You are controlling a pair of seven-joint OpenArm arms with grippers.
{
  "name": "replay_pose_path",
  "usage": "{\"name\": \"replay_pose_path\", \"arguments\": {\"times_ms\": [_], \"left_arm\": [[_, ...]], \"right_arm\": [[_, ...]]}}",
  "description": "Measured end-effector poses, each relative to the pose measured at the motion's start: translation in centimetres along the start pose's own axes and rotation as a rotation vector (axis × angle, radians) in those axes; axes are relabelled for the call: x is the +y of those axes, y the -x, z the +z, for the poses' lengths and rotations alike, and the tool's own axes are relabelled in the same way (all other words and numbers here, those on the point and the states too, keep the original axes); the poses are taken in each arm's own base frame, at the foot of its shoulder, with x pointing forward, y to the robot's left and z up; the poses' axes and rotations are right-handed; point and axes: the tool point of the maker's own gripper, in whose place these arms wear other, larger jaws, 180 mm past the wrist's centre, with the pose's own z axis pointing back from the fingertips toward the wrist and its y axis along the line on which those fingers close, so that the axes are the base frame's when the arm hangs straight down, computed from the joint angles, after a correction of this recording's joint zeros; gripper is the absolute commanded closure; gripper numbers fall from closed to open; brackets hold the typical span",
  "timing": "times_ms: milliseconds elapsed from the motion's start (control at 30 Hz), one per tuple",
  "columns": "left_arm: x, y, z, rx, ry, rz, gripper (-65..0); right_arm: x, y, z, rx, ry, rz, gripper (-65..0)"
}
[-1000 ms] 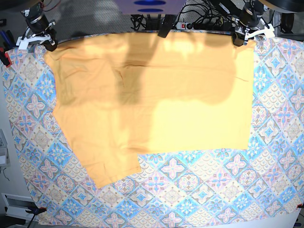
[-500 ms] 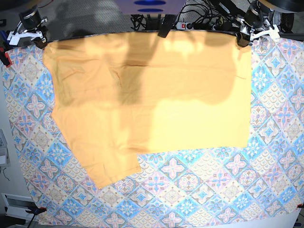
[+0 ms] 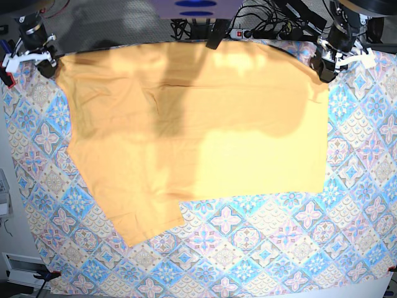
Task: Fold the T-shirt properly
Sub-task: 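Release the shirt edge and raise both grippers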
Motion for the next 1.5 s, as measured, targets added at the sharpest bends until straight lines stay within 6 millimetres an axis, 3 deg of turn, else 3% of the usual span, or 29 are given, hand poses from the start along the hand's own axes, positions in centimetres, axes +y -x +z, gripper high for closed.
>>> {"name": "replay_pose_path", "arguments": {"times_ms": [100,233,333,567,700,833,933,1100,1200,1367,1500], "left_arm": [[-0.6,1.1,0.1,0.062,0.017,-0.011,-10.3],[0.4,1.9,0.9,0.083,-0.013,-0.004,-10.2],[1.1,2.1,1.3,0.088,-0.037,0.003,-10.2],[0.1,1.5,0.5,0.074,-0.007,-0.007,-10.3],[-2.8,-1.1,-1.4,0.003,0.075,-0.012,-10.7],[-7.0,-3.0,-3.4,-0.027,0.181,-0.036,-10.8],[-9.1,-4.1,-4.2,-0.041,0.227,-0.059,-10.8],[-8.7,-6.1,-6.5,-0.055,0.213,-0.038,-10.8],[-8.6,-7.8,-7.1,-0.076,0.196,-0.047,-10.8],[-11.4,-11.0,-8.4,-0.119,0.243,-0.090,-10.8],[-11.7,-12.6,-9.8,-0.144,0.183,-0.193,-10.8]], "right_arm": [[2.9,-1.1,-0.6,-0.020,-0.065,0.079,-8.7],[1.6,-0.6,0.0,0.003,-0.001,0.117,-8.7],[2.1,-0.7,-0.3,-0.003,-0.017,0.111,-8.7],[2.6,-1.2,-0.7,-0.018,-0.031,0.114,-8.8],[4.6,-1.7,-2.2,-0.024,-0.079,0.122,-9.8],[7.1,-2.8,-3.7,-0.037,-0.148,0.157,-16.8],[10.1,-2.7,-5.2,-0.003,-0.224,0.217,-17.4],[14.7,-4.2,-7.0,-0.017,-0.335,0.284,-16.5],[15.4,-4.2,-8.1,-0.001,-0.331,0.350,-16.5],[18.0,-3.6,-9.7,0.017,-0.338,0.507,-16.5],[19.4,-3.7,-10.6,0.017,-0.332,0.599,-16.5]]}}
